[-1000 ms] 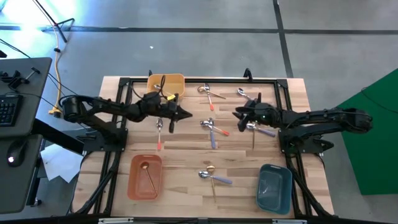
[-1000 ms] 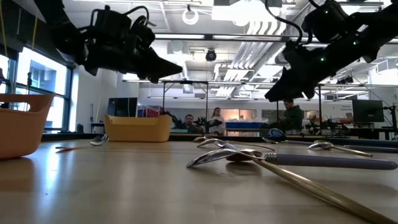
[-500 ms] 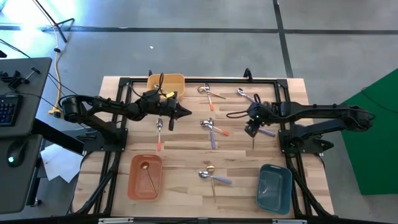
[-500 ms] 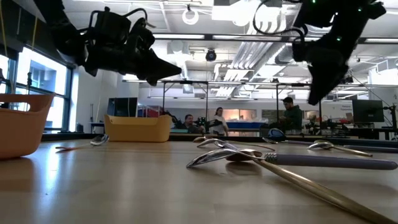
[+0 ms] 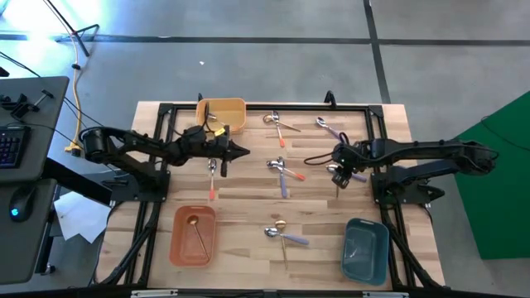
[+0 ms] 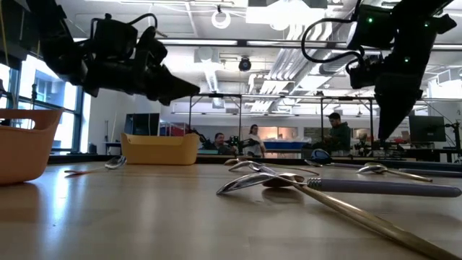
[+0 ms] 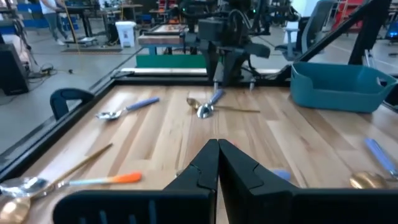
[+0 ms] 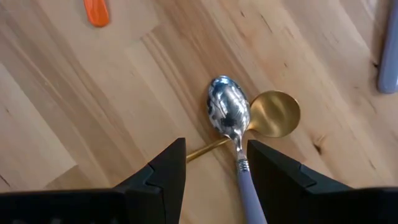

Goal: Sort silverware by color (type)
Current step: Put the middle right violet spoon into the blue bin

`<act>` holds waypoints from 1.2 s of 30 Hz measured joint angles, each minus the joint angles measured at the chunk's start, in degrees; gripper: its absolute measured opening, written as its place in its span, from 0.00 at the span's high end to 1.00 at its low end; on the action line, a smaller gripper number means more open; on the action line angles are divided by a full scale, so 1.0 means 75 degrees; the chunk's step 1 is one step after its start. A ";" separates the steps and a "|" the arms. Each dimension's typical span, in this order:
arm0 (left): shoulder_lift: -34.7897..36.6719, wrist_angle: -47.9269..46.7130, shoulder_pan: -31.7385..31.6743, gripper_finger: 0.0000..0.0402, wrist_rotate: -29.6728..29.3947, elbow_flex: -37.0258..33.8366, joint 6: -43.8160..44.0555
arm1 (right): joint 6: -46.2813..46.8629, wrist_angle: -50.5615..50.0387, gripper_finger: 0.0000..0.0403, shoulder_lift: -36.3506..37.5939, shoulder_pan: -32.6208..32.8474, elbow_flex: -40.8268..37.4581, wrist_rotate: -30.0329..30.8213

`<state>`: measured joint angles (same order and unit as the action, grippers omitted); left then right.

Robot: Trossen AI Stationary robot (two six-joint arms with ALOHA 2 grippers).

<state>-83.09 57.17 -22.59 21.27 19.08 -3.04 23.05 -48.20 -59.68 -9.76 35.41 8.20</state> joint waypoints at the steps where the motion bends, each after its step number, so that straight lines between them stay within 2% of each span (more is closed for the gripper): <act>1: 0.0000 0.0021 0.0000 1.00 -0.0002 -0.0051 0.0016 | 0.0004 0.0003 0.61 -0.0017 0.0000 -0.0002 -0.0018; 6: 0.0000 0.0018 0.0000 1.00 -0.0197 -0.0190 0.0058 | 0.0122 0.0002 0.61 -0.0417 0.0000 -0.0002 -0.0046; 12: 0.0000 0.0035 0.0001 1.00 -0.0340 -0.0195 0.0058 | 0.0057 -0.0006 0.61 -0.1506 -0.0133 -0.0005 -0.0072; 17: 0.0000 0.0024 0.0078 1.00 -0.0360 -0.0193 0.0119 | -0.0147 -0.0008 0.61 -0.2208 -0.0688 -0.0005 -0.0069; 23: 0.0000 0.0020 0.0190 1.00 -0.0357 -0.0193 0.0116 | -0.0419 0.0012 0.62 -0.2532 -0.1368 -0.0005 -0.0186; 36: 0.0000 0.0016 0.0219 1.00 -0.0357 -0.0190 0.0055 | -0.0813 0.0159 0.86 -0.3066 -0.1553 0.0039 -0.0691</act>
<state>-83.09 57.29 -20.95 18.59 17.65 -2.63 16.95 -47.00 -82.67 -21.41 35.70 3.02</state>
